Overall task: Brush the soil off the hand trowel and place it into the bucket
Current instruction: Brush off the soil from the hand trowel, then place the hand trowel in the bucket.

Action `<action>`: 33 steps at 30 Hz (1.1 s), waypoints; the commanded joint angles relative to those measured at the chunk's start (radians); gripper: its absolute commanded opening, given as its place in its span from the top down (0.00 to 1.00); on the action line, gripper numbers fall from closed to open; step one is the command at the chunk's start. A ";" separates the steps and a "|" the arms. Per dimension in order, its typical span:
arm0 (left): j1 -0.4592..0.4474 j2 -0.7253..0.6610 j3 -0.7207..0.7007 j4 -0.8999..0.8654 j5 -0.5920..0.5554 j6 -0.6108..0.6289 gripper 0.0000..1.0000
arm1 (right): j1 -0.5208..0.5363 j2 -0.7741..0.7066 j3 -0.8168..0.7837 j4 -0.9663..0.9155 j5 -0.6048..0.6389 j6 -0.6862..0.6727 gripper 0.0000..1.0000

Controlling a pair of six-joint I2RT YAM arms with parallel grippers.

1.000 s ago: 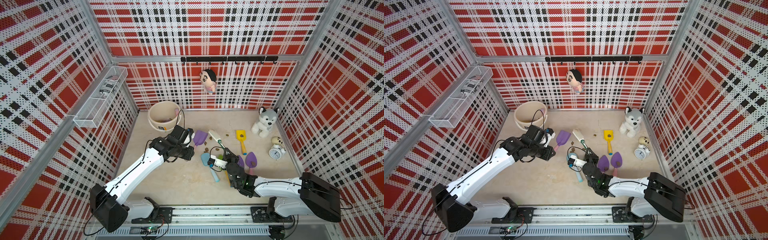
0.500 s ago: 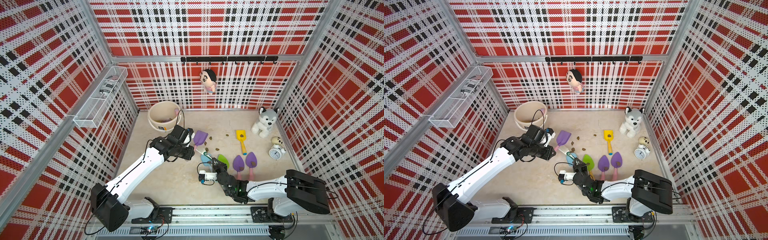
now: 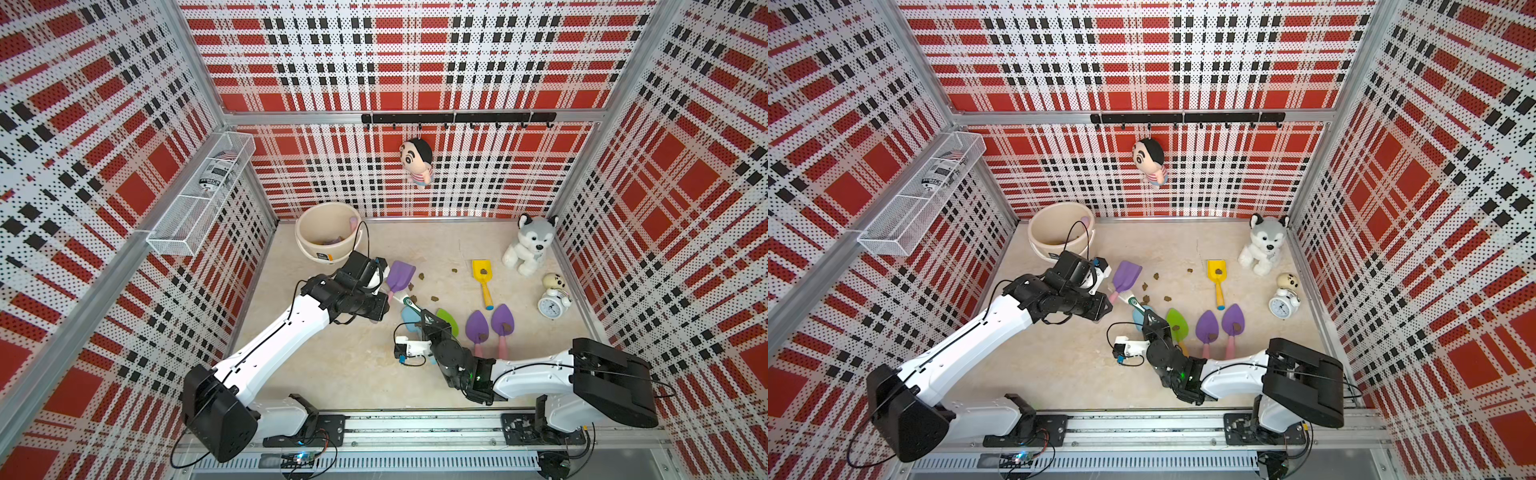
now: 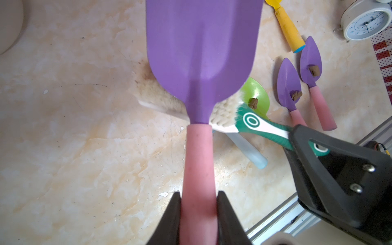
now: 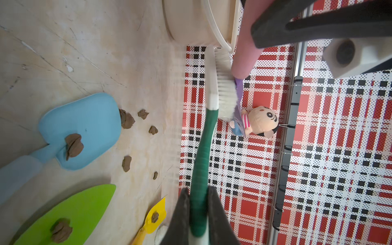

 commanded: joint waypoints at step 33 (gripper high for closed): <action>0.196 -0.046 0.061 0.535 -0.133 -0.585 1.00 | -0.298 -0.352 0.039 -0.450 -0.196 1.226 1.00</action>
